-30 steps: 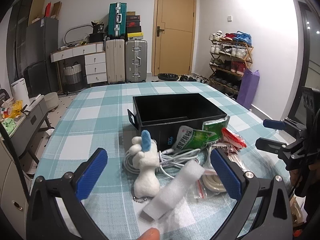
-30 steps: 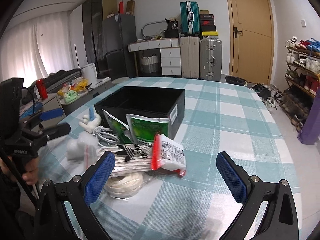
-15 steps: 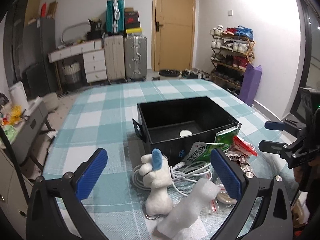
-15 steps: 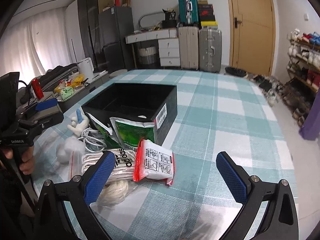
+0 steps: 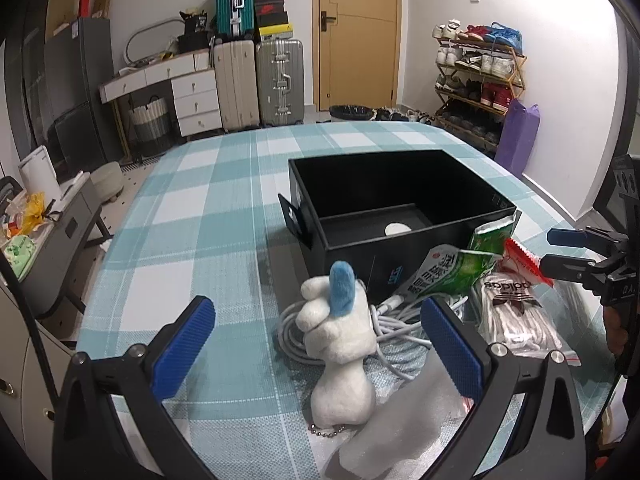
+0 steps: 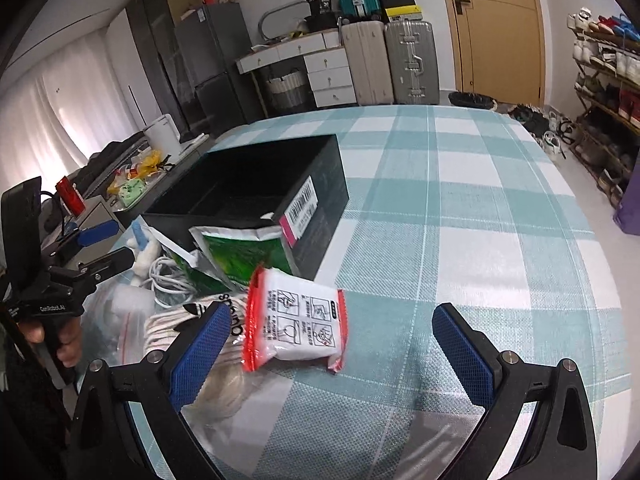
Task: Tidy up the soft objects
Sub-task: 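Grasp the red-edged white packet with the right gripper while the left grasps the white plush toy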
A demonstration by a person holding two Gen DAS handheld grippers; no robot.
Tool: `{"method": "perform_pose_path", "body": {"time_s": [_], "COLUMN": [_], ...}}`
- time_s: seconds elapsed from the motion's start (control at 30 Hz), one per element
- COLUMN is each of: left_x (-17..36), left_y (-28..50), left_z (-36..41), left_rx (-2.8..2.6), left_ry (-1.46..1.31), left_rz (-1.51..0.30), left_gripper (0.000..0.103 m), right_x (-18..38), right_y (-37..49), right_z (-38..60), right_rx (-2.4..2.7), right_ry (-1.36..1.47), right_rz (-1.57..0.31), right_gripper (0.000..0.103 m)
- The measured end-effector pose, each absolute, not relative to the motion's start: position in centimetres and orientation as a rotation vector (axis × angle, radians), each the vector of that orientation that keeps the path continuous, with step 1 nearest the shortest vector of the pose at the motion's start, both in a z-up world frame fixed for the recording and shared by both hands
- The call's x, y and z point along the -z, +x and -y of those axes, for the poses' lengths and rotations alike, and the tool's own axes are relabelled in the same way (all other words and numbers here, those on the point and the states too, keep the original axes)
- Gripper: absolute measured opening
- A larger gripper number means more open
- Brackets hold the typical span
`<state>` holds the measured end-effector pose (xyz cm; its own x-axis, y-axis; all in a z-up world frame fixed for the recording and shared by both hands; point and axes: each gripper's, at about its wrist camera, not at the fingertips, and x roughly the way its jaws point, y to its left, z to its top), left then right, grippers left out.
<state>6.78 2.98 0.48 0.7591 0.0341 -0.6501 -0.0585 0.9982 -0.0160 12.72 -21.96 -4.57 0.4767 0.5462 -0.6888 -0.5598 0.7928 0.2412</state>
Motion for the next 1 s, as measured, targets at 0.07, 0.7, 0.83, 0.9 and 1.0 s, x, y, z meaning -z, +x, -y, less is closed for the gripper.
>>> {"method": "perform_pose_path", "body": {"time_s": [0.07,0.7,0.83,0.9,1.0], "left_x": [-0.3,0.6,0.4,0.4,0.4], "left_y": [6.8,7.0,6.9,6.8,6.8], "left_z": [-3.1,-3.6,-3.3,-3.1,-2.8], "left_rx": [-0.051,-0.024,0.007,0.026,0.044], "left_ry": [-0.04,-0.068,-0.061,-0.062,-0.06], "left_rz": [-0.711,-0.747,-0.754,-0.76,-0.77], "left_gripper": [0.103,0.102,0.09,0.083,0.071], "right_x": [4.9,6.7,6.6,6.5,6.3], "right_y": [12.9,14.2,14.0,13.9,13.7], "right_z": [22.0,20.7,20.3,20.3,20.3], "right_rx": [-0.668,-0.742,-0.767,-0.774,-0.776], "right_ry": [-0.015,0.125,0.116,0.112,0.107], "right_rz": [-0.852,-0.966,-0.968,-0.966,-0.96], "right_gripper": [0.102,0.072,0.059,0.057,0.054]}}
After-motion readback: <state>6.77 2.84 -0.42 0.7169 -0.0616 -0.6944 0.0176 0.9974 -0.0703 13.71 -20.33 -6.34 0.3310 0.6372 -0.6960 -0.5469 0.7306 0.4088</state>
